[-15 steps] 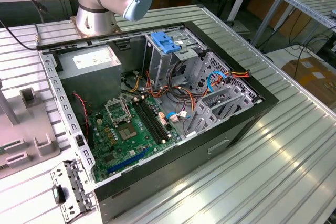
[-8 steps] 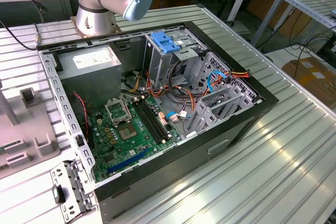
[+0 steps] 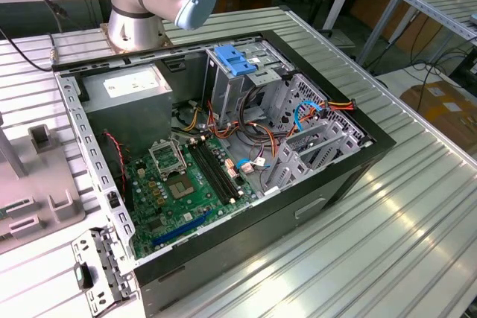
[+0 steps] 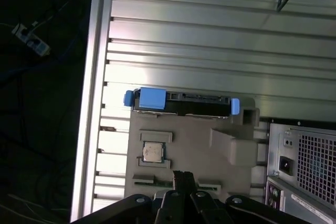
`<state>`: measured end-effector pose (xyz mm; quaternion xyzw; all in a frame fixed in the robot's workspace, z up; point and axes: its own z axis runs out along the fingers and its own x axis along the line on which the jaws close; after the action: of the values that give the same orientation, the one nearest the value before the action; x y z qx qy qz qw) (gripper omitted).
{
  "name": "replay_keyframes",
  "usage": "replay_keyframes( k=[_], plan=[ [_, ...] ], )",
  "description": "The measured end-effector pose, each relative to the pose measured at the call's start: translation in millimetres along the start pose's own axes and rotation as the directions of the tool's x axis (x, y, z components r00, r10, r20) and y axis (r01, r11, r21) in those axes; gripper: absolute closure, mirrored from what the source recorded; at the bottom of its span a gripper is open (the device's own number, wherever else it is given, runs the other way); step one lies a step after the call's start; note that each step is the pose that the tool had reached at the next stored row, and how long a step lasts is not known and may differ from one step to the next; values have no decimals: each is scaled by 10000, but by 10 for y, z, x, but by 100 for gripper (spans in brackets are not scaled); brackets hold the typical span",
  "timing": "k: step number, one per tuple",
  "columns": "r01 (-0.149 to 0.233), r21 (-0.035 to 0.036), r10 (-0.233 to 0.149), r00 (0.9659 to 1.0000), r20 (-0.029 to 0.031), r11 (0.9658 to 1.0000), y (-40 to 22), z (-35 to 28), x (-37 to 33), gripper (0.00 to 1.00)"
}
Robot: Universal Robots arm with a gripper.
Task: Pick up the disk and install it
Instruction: 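Pick up the disk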
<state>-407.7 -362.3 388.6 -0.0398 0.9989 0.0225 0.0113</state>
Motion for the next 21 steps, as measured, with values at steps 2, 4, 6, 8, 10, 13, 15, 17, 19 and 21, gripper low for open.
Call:
replay_keyframes(
  k=[2, 4, 6, 8, 10, 13, 15, 17, 19, 21],
  plan=[
    [49, -1, -49, 10000, -2, 10000, 0, 0, 0, 89],
    [99, -3, -99, 10000, -4, 10000, 0, 0, 0, 89],
    [154, -4, -154, 9999, -7, 9999, 0, 0, 0, 89],
    [209, -5, -209, 9998, -9, 9998, 0, 0, 0, 89],
    [266, -7, -266, 9996, -12, 9996, 0, 0, 0, 89],
    [356, -9, -356, 9994, -15, 9994, 0, 0, 0, 89],
    [413, -11, -413, 9991, -18, 9991, 0, 0, 0, 89],
    [472, -12, -472, 9989, -20, 9989, 0, 0, 0, 89],
    [536, -14, -537, 9986, -23, 9986, 0, 0, 0, 89],
    [596, -15, -596, 9982, -26, 9982, 0, 0, 0, 89]
  ],
)
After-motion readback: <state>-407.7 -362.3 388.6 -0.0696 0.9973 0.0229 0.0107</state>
